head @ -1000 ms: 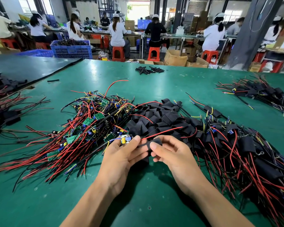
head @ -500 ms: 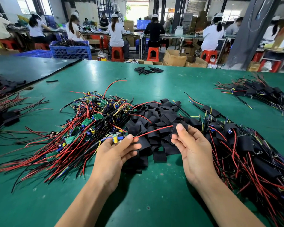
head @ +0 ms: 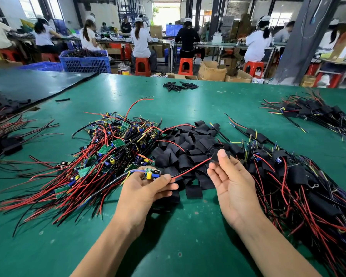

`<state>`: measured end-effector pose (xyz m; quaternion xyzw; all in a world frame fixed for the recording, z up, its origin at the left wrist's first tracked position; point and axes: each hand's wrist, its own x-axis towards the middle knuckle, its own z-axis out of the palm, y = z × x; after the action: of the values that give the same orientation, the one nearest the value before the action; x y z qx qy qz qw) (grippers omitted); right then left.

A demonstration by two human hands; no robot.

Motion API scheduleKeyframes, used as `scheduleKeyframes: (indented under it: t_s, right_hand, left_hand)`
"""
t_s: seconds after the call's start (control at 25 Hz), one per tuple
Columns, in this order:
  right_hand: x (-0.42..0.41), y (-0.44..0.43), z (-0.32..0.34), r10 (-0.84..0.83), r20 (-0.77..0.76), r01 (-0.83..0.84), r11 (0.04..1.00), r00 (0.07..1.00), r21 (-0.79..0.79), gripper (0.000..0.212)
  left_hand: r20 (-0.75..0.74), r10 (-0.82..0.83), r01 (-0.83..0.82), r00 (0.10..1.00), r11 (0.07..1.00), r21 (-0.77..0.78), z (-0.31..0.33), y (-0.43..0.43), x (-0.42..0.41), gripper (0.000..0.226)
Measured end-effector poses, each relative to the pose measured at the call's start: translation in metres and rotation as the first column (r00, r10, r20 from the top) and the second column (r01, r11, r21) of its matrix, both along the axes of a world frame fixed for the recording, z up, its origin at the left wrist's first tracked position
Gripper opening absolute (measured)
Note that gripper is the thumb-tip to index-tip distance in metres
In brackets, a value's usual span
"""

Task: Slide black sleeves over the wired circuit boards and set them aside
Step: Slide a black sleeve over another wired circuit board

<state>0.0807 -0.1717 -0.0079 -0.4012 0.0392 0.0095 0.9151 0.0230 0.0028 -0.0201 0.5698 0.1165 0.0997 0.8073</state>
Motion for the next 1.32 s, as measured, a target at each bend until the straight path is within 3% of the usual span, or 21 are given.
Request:
scheduleKeyframes:
  t_s: [0.12,0.32,0.4,0.6,0.68,0.84,0.92,1.08,1.32]
  right_hand:
    - [0.001,-0.002,-0.002,0.003,0.012,-0.002,0.999,1.000,-0.043,0.026]
    - [-0.002,0.000,-0.009,0.082,0.116,-0.027,0.910,0.990,-0.414,0.023]
    - [-0.005,0.005,-0.013,0.164,0.116,-0.096,0.889,0.980,-0.447,0.023]
    - [-0.016,0.018,-0.016,0.294,0.078,-0.238,0.880,0.953,-0.411,0.028]
    - [-0.017,0.018,-0.015,0.255,0.080,-0.199,0.886,0.964,-0.419,0.037]
    - [-0.014,0.015,-0.010,0.180,0.024,-0.165,0.942,0.983,-0.291,0.034]
    - [-0.011,0.013,-0.007,0.171,-0.018,-0.171,0.968,0.985,-0.186,0.021]
    - [-0.006,0.008,0.000,0.150,-0.102,-0.153,0.988,0.983,-0.020,0.018]
    - [-0.010,0.011,0.003,0.256,-0.123,-0.254,0.967,0.959,0.033,0.023]
  left_hand:
    - [0.002,-0.007,0.007,1.000,1.000,0.013,0.001,0.000,0.000,0.019]
    - [0.016,-0.016,0.016,1.000,1.000,-0.007,0.002,-0.001,-0.001,0.030]
    - [0.029,-0.020,0.021,0.999,0.998,-0.053,0.005,-0.003,-0.003,0.036]
    - [-0.003,-0.087,0.086,0.996,0.992,-0.093,0.006,-0.007,-0.003,0.039]
    - [-0.026,-0.126,0.124,0.992,0.989,-0.084,0.007,-0.008,-0.004,0.048]
    - [-0.068,-0.233,0.216,0.970,0.957,-0.195,0.010,-0.007,-0.005,0.050]
    - [-0.096,-0.246,0.212,0.965,0.938,-0.274,0.011,-0.005,-0.005,0.051]
    - [-0.098,-0.204,0.156,0.974,0.918,-0.365,0.012,0.002,-0.003,0.046]
    - [-0.063,-0.214,0.177,0.975,0.916,-0.360,0.012,-0.001,-0.005,0.015]
